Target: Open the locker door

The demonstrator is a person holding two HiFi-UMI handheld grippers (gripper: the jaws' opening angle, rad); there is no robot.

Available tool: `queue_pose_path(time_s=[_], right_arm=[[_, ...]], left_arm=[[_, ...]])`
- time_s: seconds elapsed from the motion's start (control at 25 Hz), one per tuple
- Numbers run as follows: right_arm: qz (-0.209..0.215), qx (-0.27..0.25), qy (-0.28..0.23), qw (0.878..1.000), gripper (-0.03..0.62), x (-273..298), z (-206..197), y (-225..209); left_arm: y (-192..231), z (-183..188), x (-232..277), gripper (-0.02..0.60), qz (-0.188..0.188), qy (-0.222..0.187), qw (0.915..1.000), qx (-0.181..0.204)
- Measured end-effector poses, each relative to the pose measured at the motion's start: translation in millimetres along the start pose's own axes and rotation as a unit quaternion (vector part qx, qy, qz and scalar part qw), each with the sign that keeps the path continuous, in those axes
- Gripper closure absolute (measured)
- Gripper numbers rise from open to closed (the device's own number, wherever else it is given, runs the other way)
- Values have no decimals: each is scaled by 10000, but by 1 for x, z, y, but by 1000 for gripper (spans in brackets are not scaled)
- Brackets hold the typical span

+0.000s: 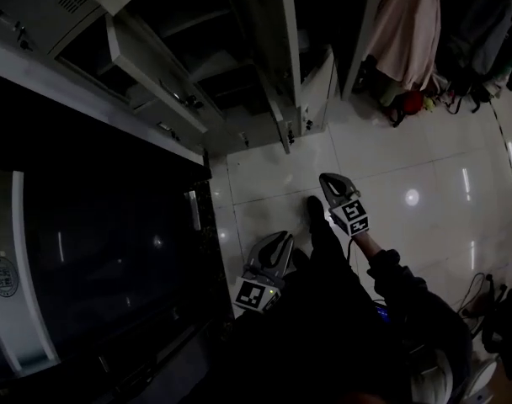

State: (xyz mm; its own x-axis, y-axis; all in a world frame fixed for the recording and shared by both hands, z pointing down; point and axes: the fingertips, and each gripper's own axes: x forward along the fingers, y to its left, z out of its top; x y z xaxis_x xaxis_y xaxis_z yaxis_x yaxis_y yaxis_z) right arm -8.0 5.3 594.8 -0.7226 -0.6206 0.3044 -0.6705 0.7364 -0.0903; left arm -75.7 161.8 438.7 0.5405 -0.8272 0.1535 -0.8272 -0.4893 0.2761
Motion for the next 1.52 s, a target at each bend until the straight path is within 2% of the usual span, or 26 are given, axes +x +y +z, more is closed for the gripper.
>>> queue_pose_path(time_s=[0.16, 0.32, 0.48, 0.68, 0.8, 0.92, 1.12, 1.24, 1.36, 1.52], right_arm=[[261, 124, -177, 9994, 592, -101, 19, 87], [69, 258, -223, 9994, 592, -167, 28, 121], [-104, 117, -350, 9993, 592, -203, 41, 124], [-137, -94, -551, 9983, 592, -243, 64, 110], [24, -326, -682, 9971, 592, -273, 75, 107], [317, -448, -742, 9957, 592, -299, 68, 112], [619, -588, -747, 9935, 592, -318, 52, 127], [663, -609, -939, 9915, 592, -337, 63, 141], [645, -470, -968, 9921, 592, -348, 63, 144], [679, -500, -989, 9915, 592, -357, 56, 143]], left_arm=[[-17, -20, -36, 536, -15, 114, 9999, 35], [-36, -38, -54, 537, -111, 231, 9996, 123], [-62, -33, -54, 537, -47, 62, 9998, 161], [-95, -23, -46, 537, 358, -118, 9993, 39], [-125, -20, -43, 537, 444, -232, 9987, 18], [-154, -31, -46, 537, 537, -359, 9979, 42], [-181, -57, -61, 538, 893, -366, 9951, -231], [-206, -64, -64, 538, 751, -278, 9967, -126], [-225, -56, -53, 538, 509, -332, 9981, 34], [-238, -49, -48, 538, 482, -442, 9978, 126]])
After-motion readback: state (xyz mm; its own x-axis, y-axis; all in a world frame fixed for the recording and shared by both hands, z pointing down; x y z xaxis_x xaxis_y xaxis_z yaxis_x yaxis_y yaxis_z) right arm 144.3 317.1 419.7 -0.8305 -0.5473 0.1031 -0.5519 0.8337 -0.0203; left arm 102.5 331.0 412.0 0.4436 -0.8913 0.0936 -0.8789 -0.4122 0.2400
